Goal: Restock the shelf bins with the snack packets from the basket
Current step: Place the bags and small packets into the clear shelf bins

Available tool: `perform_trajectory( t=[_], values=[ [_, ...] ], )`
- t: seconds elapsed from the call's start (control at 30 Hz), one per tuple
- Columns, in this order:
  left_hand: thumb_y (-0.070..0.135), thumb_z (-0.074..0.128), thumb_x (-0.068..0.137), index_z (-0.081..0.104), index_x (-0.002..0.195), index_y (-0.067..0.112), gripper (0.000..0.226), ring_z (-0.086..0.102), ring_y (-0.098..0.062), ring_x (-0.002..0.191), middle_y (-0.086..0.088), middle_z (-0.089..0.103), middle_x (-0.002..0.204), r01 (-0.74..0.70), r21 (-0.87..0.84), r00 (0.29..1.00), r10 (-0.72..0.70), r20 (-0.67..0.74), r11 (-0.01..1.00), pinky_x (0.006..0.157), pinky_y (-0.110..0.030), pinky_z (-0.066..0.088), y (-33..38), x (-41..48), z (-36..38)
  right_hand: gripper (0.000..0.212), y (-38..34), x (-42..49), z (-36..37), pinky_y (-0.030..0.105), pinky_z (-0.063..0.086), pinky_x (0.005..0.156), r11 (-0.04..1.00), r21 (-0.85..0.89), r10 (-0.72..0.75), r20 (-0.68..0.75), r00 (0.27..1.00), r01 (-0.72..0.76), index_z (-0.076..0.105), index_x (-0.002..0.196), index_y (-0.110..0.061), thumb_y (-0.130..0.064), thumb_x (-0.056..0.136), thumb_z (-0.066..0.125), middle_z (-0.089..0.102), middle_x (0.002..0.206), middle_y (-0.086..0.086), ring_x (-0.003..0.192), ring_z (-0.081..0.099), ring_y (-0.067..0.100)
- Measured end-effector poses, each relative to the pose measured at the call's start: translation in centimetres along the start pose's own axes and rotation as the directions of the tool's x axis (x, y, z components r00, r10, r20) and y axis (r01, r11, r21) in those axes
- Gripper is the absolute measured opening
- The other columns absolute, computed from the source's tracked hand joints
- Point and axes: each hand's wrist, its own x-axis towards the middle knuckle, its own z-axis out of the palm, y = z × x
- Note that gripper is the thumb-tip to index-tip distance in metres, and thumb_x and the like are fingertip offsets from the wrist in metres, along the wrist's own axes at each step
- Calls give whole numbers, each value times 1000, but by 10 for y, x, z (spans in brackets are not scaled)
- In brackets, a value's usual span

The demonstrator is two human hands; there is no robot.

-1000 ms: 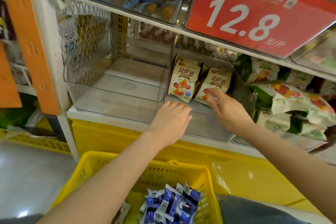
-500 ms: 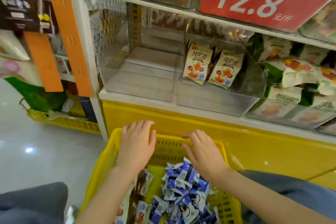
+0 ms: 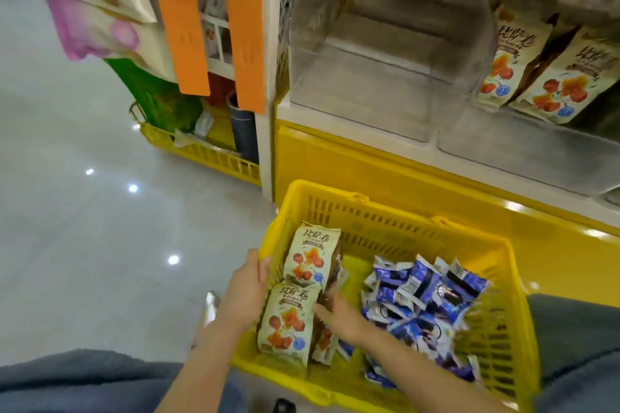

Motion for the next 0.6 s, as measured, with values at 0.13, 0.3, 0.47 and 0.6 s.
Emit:
perform_trajectory(
  t=[0.13, 0.3, 0.47, 0.6],
  values=[
    [39, 28, 99, 37, 89, 23, 21, 40, -5, 56, 10, 46, 66, 13, 2, 996, -13, -91, 1000, 48, -28, 23, 1, 2, 6, 36, 4, 5, 14, 48, 48, 94, 993, 107, 55, -10, 998, -54, 53, 115, 3, -24, 93, 58, 60, 122, 21, 108, 60, 32],
    [38, 26, 99, 36, 86, 22, 23, 43, -4, 56, 7, 48, 66, -28, -23, 994, 26, -103, 999, 47, -25, 25, 1, 2, 7, 39, 4, 11, 12, 32, 52, 89, 987, 130, 103, -39, 994, -98, 59, 111, -5, -31, 84, 69, 65, 108, 5, 99, 63, 20],
    [39, 23, 99, 37, 88, 20, 26, 50, -17, 64, 6, 49, 68, -47, -22, 994, 44, -97, 999, 54, -32, 29, 2, 0, 6, 28, -8, -4, 4, 10, 46, 69, 992, 77, -87, -105, 991, 95, 56, 102, -18, -30, 82, 71, 63, 95, -9, 87, 59, 6],
    [28, 29, 100, 46, 112, 15, 25, 50, -23, 90, 2, 47, 97, 9, 122, 987, 11, -159, 992, 79, -38, 36, 14, -3, 2, 24, -29, -21, -28, 10, 47, 69, 981, 67, -177, -111, 978, 185, 55, 103, -20, -31, 84, 68, 61, 99, -11, 92, 58, 3]
  ],
)
